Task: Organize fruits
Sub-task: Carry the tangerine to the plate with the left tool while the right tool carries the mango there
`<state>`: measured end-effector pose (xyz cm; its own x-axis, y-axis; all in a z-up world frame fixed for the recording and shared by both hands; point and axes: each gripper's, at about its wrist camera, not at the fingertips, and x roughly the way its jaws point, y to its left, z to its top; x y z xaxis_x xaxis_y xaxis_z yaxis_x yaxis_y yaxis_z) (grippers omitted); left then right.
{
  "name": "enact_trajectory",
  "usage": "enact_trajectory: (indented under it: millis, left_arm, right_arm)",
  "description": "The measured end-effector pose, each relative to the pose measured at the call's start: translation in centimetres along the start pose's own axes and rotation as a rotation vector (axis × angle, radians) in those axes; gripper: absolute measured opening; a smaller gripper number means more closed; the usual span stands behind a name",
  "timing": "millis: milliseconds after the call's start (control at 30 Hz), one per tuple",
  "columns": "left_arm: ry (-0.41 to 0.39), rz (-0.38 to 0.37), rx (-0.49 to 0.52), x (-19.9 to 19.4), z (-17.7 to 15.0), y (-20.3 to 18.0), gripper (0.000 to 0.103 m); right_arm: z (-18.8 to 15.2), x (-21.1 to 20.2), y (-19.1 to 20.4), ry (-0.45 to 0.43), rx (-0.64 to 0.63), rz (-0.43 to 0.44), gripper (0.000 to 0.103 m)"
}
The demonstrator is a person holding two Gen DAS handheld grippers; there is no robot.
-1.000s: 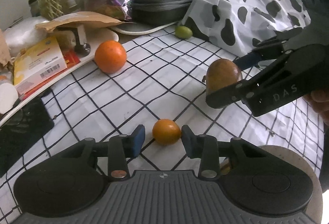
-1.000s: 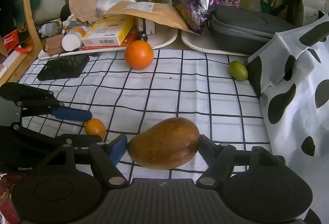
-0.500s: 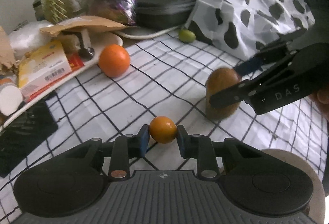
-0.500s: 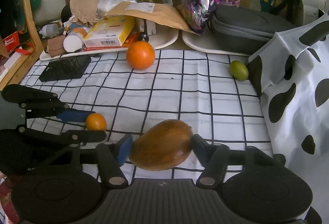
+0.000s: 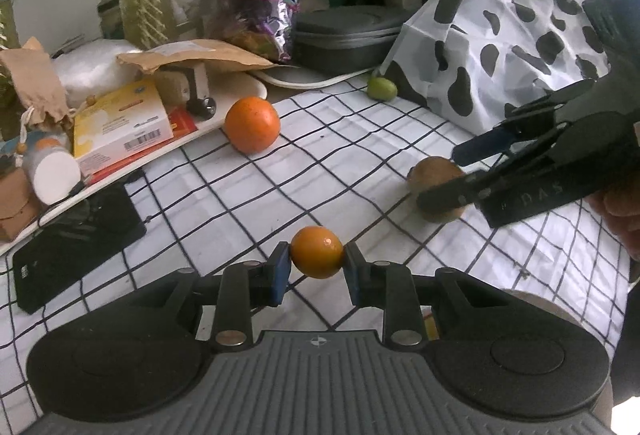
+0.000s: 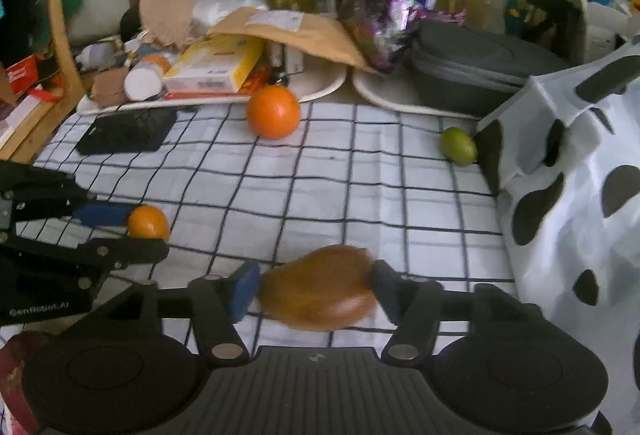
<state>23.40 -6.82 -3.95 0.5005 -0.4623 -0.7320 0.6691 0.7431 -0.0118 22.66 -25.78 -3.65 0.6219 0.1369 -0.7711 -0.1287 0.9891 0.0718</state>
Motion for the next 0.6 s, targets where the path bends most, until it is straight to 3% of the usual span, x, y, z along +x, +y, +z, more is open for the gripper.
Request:
enact_trajectory:
  millis: [400, 600]
  left_arm:
    - [-0.017, 0.0, -0.033, -0.9, -0.1, 0.9, 0.028]
    - [-0.016, -0.004, -0.034, -1.0, -0.1, 1.0, 0.028]
  right_arm:
    - [-1.0, 2.2, 1.9, 0.036, -0.196, -0.098, 0.093]
    - [-0.9, 3.2, 1.6, 0.052, -0.225, -0.073, 0.093]
